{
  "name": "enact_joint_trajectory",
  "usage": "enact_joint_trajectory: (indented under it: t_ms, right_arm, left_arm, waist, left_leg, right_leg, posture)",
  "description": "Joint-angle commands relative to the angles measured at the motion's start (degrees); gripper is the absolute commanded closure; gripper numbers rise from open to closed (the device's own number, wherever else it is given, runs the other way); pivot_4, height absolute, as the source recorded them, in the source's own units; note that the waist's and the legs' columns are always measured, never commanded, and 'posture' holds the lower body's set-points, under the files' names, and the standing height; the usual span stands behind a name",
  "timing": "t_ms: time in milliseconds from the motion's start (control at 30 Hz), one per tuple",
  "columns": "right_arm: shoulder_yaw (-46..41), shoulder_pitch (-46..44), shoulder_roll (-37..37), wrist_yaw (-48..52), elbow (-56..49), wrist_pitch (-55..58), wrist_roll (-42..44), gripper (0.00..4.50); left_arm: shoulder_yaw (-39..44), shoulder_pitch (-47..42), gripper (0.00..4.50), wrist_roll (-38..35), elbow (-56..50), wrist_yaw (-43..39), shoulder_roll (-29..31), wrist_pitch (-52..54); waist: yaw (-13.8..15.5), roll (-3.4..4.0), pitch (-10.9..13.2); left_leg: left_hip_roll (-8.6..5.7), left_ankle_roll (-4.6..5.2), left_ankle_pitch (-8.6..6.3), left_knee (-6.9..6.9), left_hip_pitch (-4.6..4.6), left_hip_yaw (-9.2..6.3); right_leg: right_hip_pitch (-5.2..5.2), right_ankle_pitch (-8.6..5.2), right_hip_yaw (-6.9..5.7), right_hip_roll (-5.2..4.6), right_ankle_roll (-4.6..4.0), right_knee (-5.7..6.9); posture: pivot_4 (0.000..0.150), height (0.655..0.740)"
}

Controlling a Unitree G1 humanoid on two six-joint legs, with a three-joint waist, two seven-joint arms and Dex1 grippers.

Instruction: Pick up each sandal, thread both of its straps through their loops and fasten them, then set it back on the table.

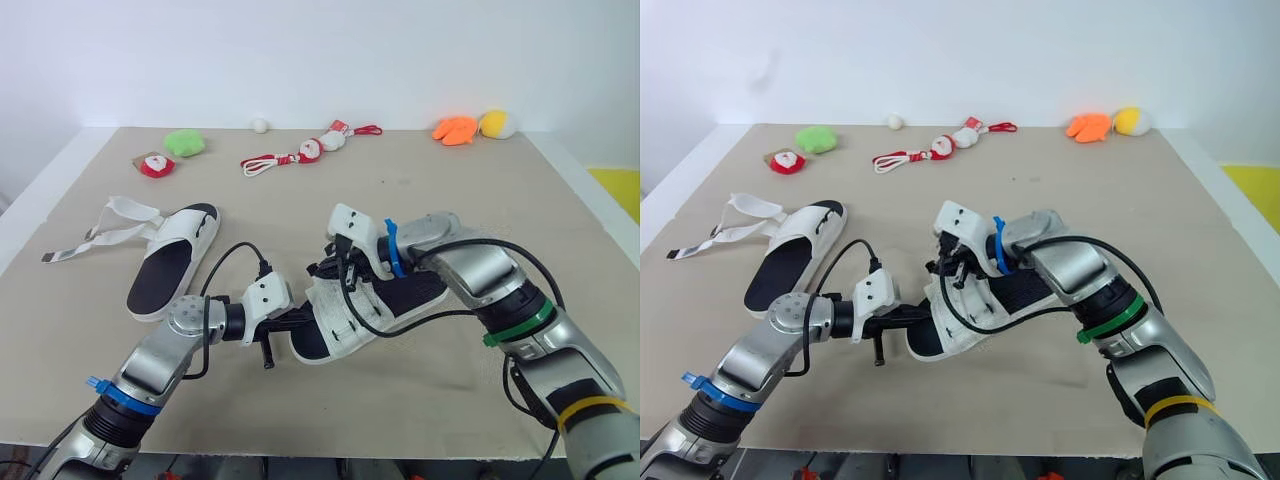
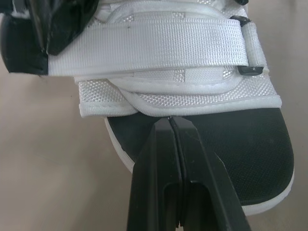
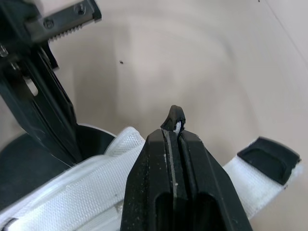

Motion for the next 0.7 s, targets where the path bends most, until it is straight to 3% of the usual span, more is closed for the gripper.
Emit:
enact_joint_trajectory:
  t_ms: [33, 167, 200, 267, 300, 400, 533, 700]
  right_arm:
    - [-2.3, -0.3, -2.2, 0.6, -0.6, -3.2, -3.7, 3.27]
    - [-8.8, -2.2, -1.9, 3.2, 0.9, -2.8, 0.1, 1.46]
    - [-10.7, -2.2, -2.3, 4.3, 1.6, -5.9, 0.4, 0.84]
    - [-14.2, -1.2, -3.1, 6.3, 3.2, -13.2, 0.7, 0.13]
    - [-15.8, 0.0, -3.9, 8.3, 3.8, -19.2, 0.6, 0.06]
    - [-20.2, 4.5, -6.1, 14.2, 12.0, -57.2, -3.2, 0.06]
    - [-20.7, 2.9, -6.4, 13.2, 33.9, -101.0, -11.2, 0.06]
    - [-18.9, -1.8, -7.2, 9.2, 53.7, -132.7, -20.3, 0.0]
  left_arm:
    - [-3.6, 2.6, 4.5, 2.0, 3.6, -0.5, 0.7, 2.0]
    - [-3.3, 2.6, 4.5, 2.1, 3.7, -0.4, 0.6, 1.9]
    - [-3.1, 2.7, 4.5, 2.0, 3.6, -0.3, 0.6, 1.9]
    - [-2.8, 2.8, 4.5, 2.0, 3.5, 0.0, 0.6, 1.8]
    - [-2.6, 2.9, 4.5, 2.0, 3.4, 0.1, 0.6, 1.8]
    - [-0.5, 3.3, 4.5, 1.2, 1.9, 1.2, 0.7, 1.9]
    - [2.5, 3.9, 4.5, -0.8, -1.0, 2.4, 0.9, 3.1]
    - [6.9, 6.7, 2.36, -3.2, -7.0, 3.5, 3.2, 4.8]
  waist:
    - [0.0, 0.0, 0.0]
    - [0.1, 0.0, 0.0]
    - [0.1, 0.0, 0.0]
    - [0.2, -0.01, 0.0]
    - [0.1, -0.01, 0.0]
    - [0.1, -0.07, 0.1]
    - [-0.2, -0.07, 0.2]
    - [-1.3, -0.1, 0.7]
  left_leg:
    - [0.0, 0.0, 0.01, 0.0, 0.0, 0.0]
    - [-0.02, -0.01, 0.01, -0.04, -0.05, 0.0]
    - [-0.03, -0.01, 0.01, -0.07, -0.06, -0.01]
    - [-0.05, -0.01, 0.01, -0.11, -0.07, -0.01]
    - [-0.06, -0.01, 0.01, -0.12, -0.1, -0.01]
    - [-0.06, -0.01, 0.0, -0.17, -0.09, -0.02]
    - [-0.05, -0.03, -0.01, -0.21, -0.04, 0.18]
    - [0.0, 0.0, 0.01, -0.24, 0.09, 0.42]
  right_leg:
    - [0.0, -0.03, 0.0, 0.0, -0.05, 0.0]
    - [-0.01, -0.01, 0.01, -0.01, 0.0, 0.0]
    - [-0.01, -0.04, 0.01, -0.02, -0.02, -0.01]
    - [-0.01, -0.06, 0.01, -0.03, -0.03, -0.01]
    - [-0.02, -0.08, 0.02, -0.03, -0.01, -0.02]
    - [0.0, -0.14, 0.02, -0.02, 0.1, -0.05]
    - [0.0, -0.12, 0.13, -0.07, 0.14, -0.11]
    - [-0.01, 0.08, 0.29, -0.07, -0.18, -0.1]
  posture:
    - [0.15, 0.74]
    - [0.15, 0.74]
    - [0.15, 0.74]
    - [0.15, 0.74]
    - [0.15, 0.74]
    - [0.15, 0.74]
    - [0.15, 0.74]
    - [0.15, 0.74]
